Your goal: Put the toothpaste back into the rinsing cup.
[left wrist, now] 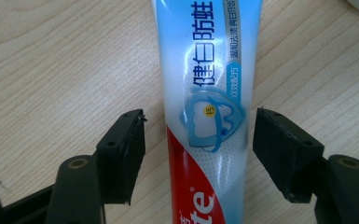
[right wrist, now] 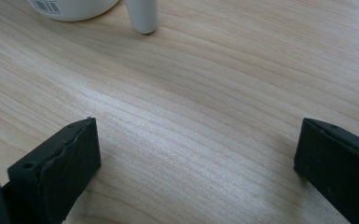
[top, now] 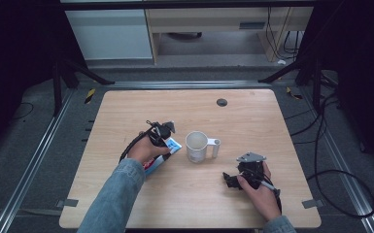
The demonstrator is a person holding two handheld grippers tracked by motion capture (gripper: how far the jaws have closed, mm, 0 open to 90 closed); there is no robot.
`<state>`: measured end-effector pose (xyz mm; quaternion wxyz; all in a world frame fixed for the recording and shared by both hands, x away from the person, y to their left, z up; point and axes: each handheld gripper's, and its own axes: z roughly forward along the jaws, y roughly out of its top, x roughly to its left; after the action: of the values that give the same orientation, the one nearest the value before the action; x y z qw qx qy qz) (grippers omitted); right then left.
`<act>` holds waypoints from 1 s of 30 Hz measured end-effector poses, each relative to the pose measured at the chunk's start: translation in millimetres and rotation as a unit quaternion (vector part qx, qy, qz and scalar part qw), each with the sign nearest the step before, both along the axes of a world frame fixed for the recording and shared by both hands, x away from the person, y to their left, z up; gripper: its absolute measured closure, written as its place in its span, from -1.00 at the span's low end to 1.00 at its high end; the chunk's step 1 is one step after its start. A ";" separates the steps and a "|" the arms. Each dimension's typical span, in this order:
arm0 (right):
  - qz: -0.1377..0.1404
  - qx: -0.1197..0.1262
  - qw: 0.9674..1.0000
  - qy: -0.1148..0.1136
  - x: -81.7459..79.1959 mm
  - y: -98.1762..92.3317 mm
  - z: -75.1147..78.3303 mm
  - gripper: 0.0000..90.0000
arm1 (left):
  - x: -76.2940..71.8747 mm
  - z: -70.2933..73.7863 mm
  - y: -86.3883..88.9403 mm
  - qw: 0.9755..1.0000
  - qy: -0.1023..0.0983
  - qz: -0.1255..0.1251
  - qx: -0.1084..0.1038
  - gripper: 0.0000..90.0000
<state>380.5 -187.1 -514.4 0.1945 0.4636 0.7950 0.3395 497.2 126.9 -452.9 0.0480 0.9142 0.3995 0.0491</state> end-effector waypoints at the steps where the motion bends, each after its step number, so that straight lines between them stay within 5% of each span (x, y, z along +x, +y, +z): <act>1: 0.000 -0.001 1.000 0.000 0.0 -0.1 -0.1 -0.99 | 0.5 -1.0 -0.3 1.000 -0.001 0.003 -0.001 -0.25; 30: 0.001 0.000 1.000 0.000 0.0 -0.2 0.0 -0.99 | 6.2 -11.6 -1.9 1.000 0.016 0.012 -0.016 0.03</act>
<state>380.5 -187.4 -514.4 0.1940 0.4631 0.7953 0.3397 503.4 125.0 -464.6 0.0562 0.9090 0.4120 0.0287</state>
